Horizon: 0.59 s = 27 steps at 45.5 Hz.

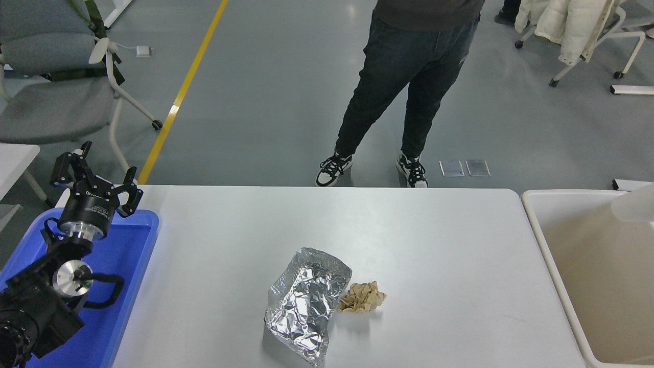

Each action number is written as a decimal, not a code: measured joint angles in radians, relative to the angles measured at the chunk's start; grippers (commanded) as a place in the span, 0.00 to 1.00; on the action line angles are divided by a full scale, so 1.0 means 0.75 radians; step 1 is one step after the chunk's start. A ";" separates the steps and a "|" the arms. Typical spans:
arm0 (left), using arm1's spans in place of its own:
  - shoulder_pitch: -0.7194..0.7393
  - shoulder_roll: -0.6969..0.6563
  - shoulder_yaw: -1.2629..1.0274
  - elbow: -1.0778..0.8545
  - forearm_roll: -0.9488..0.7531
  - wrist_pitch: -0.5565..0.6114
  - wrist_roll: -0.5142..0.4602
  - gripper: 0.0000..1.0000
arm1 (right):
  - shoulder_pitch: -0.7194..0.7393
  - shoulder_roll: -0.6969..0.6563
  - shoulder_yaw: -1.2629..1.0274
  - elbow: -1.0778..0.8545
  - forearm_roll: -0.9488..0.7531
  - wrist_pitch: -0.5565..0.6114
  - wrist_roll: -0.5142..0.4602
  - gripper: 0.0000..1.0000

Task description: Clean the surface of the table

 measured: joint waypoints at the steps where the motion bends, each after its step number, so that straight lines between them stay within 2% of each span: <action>1: 0.000 0.000 0.000 0.000 0.000 0.000 0.000 1.00 | -0.017 0.020 0.002 -0.027 0.008 0.000 0.003 0.00; 15: 0.000 0.000 0.000 0.000 0.000 0.000 0.000 1.00 | -0.214 0.291 0.020 -0.397 0.114 -0.021 -0.003 0.00; 27: 0.000 0.000 0.000 0.000 0.000 0.000 0.000 1.00 | -0.311 0.419 0.030 -0.509 0.281 -0.133 -0.149 0.00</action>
